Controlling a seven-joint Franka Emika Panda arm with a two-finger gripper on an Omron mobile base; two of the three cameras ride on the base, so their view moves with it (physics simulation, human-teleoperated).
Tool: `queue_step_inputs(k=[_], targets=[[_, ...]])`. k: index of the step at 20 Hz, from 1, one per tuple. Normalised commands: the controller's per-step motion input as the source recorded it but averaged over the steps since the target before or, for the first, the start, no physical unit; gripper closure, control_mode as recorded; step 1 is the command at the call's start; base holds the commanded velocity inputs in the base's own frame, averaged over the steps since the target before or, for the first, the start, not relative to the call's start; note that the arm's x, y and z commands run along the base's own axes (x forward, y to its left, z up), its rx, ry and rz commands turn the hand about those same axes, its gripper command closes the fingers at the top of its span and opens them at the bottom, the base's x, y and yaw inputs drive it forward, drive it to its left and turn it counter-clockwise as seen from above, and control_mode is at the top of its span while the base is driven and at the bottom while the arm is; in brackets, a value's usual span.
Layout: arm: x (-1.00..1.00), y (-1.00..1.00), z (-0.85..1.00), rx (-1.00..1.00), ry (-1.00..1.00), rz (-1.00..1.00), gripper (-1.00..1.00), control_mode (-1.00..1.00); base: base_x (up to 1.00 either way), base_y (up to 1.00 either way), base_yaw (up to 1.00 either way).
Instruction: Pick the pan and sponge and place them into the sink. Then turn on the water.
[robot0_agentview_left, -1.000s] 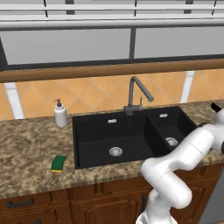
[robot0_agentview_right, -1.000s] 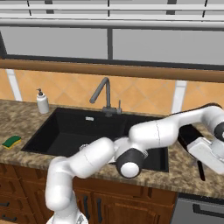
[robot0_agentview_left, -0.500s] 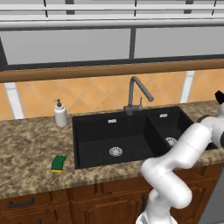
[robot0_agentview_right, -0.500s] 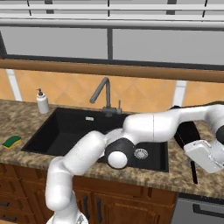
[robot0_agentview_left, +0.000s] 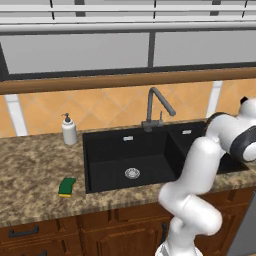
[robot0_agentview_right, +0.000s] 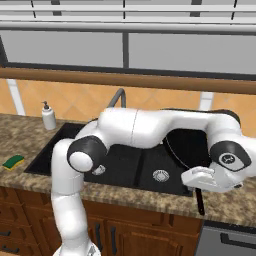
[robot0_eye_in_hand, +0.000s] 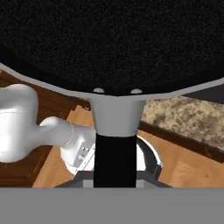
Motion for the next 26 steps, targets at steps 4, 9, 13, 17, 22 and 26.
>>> queue_step_inputs(k=[4, 9, 13, 17, 22, 26], targets=[[-0.12, 1.00, 0.32, -0.38, -0.11, 0.01, 1.00, -1.00, 0.00, 0.00, 0.00], [0.00, 1.00, 0.31, -0.38, -0.01, 0.01, 1.00, -1.00, 0.00, 0.00, 0.00], [0.00, 1.00, 0.38, -0.31, 0.00, 0.07, 1.00, -1.00, 0.00, 0.00, 0.00], [0.00, 1.00, 0.47, -0.30, 0.10, 0.08, 1.00, -1.00, 0.00, 0.00, 0.00], [0.02, 1.00, 0.29, -0.32, 0.21, 0.08, 1.00, -1.00, 0.00, 0.00, 0.00], [0.33, 1.00, 0.04, -0.25, 0.26, 0.10, 1.00, -1.00, 0.00, 0.00, 0.00]])
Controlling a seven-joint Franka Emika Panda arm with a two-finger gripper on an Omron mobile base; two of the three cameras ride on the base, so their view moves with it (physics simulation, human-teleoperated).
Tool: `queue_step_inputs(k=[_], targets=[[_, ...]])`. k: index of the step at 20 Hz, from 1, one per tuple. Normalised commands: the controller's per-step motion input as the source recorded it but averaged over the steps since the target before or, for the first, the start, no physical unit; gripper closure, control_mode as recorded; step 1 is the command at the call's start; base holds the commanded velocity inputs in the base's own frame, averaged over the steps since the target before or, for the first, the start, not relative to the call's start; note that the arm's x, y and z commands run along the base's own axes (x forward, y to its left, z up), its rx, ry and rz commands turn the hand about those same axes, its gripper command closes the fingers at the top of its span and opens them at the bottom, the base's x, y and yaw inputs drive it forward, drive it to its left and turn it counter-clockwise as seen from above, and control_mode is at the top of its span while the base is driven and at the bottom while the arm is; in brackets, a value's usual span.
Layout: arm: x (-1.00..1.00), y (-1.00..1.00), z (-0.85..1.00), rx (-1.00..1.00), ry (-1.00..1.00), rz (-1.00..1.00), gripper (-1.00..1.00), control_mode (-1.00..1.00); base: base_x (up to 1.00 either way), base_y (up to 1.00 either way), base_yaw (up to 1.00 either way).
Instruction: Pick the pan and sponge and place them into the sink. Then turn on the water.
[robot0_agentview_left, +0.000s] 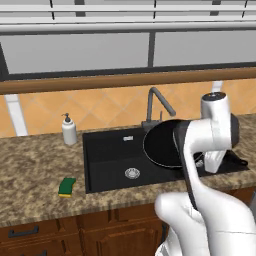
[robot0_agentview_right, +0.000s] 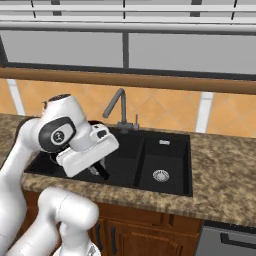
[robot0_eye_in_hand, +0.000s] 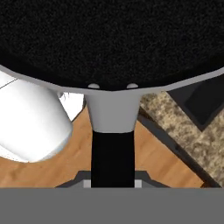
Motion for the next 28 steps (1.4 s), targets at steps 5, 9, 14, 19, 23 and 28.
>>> queue_step_inputs(k=[5, 9, 14, 19, 23, 28], targets=[[0.41, 1.00, -0.05, -0.15, 0.19, 0.02, 1.00, -1.00, 0.00, 0.00, 0.00], [0.43, 0.79, -0.16, -0.04, 0.05, -0.06, 1.00, -1.00, 0.00, 0.00, 0.00], [0.73, 0.54, -0.30, 0.07, 0.00, 0.00, 1.00, -1.00, 0.00, 0.00, 0.00], [0.88, 0.38, -0.32, 0.08, 0.03, -0.02, 1.00, -1.00, 0.00, 0.00, 0.00], [0.92, -0.02, -0.16, 0.10, 0.12, -0.01, 1.00, -1.00, 0.00, 0.00, 0.00], [0.41, -0.07, -0.04, 0.00, 0.10, -0.01, 1.00, -1.00, 0.00, 0.00, 0.00]])
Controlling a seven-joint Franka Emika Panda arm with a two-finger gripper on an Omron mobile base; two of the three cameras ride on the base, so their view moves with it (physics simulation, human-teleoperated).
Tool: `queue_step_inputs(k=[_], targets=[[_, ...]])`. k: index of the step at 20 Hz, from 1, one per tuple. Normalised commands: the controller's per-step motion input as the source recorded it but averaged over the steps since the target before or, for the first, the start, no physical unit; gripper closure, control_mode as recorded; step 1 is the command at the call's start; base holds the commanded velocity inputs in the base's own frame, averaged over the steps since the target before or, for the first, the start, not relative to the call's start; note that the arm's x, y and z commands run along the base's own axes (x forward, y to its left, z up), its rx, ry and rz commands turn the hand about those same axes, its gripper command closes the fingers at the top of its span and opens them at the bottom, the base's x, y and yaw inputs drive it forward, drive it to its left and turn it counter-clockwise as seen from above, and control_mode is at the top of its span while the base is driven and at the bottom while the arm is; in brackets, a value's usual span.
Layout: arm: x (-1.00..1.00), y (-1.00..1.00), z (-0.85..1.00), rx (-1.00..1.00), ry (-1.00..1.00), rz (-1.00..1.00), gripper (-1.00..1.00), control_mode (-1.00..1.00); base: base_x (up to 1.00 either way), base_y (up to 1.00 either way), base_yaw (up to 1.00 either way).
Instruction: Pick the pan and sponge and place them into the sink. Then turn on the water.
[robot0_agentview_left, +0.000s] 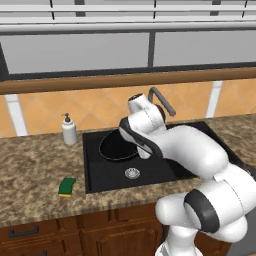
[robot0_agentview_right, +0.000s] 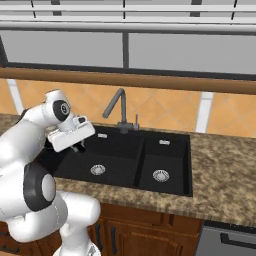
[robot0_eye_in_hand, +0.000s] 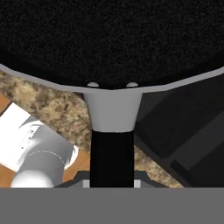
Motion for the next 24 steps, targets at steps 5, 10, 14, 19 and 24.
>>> queue_step_inputs(k=[5, 10, 14, 19, 24], targets=[[0.04, 0.00, -0.30, 0.14, -0.03, -0.15, 1.00, -1.00, 0.00, 0.00, 0.00], [0.36, 0.00, -0.38, 0.26, -0.06, -0.45, 1.00, -1.00, 0.00, 0.00, 0.00], [0.04, 0.18, -0.41, 0.10, -0.08, -0.74, 1.00, -1.00, 0.00, 0.00, 0.00], [-0.01, 0.37, -0.37, 0.00, 0.00, -0.83, 1.00, -1.00, 0.00, 0.00, 0.00], [-0.06, 0.43, -0.21, -0.03, 0.00, -0.76, 1.00, -1.00, 0.00, 0.00, 0.00]])
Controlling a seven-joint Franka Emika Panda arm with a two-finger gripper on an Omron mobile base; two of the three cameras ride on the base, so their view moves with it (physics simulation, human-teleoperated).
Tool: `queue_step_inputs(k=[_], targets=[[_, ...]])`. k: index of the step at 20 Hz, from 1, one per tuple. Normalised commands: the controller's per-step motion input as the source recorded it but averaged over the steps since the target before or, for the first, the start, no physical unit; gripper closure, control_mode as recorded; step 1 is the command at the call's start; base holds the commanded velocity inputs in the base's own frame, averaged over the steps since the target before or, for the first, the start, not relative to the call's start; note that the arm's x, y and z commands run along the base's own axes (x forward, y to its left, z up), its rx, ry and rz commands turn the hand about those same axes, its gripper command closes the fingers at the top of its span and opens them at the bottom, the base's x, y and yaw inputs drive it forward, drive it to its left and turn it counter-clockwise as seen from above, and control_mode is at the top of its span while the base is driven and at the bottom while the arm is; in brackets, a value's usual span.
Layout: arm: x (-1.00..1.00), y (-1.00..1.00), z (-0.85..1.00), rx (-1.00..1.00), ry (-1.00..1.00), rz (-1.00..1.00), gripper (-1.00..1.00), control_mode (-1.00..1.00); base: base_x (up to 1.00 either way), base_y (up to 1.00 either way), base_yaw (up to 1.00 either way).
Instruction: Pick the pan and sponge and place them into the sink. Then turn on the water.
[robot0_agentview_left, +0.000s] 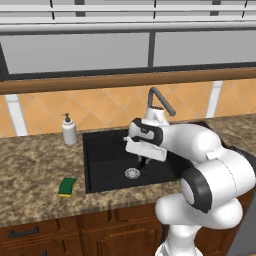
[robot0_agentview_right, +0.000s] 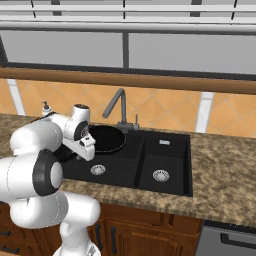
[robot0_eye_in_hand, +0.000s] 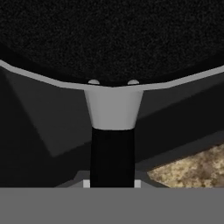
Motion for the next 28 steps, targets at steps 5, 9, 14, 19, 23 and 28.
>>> queue_step_inputs(k=[5, 9, 14, 19, 23, 28], targets=[[0.00, 0.80, -0.19, -0.06, 0.00, -0.62, 1.00, -1.00, 0.00, 0.00, 0.00], [0.00, 0.31, -0.03, -0.03, 0.00, -0.17, 1.00, -1.00, 0.00, 0.00, 0.00], [0.01, 0.05, -0.01, 0.00, 0.00, 0.00, 1.00, -1.00, 0.00, 0.00, 0.00], [0.09, 0.01, -0.18, 0.00, 0.03, 0.00, 1.00, -1.00, 0.00, 0.00, 0.00], [0.16, 0.06, -0.20, -0.02, 0.09, -0.02, 1.00, -1.00, 0.00, 0.00, 0.00], [0.24, 0.08, -0.18, -0.01, 0.12, -0.03, 1.00, -1.00, 0.00, 0.00, 0.00]])
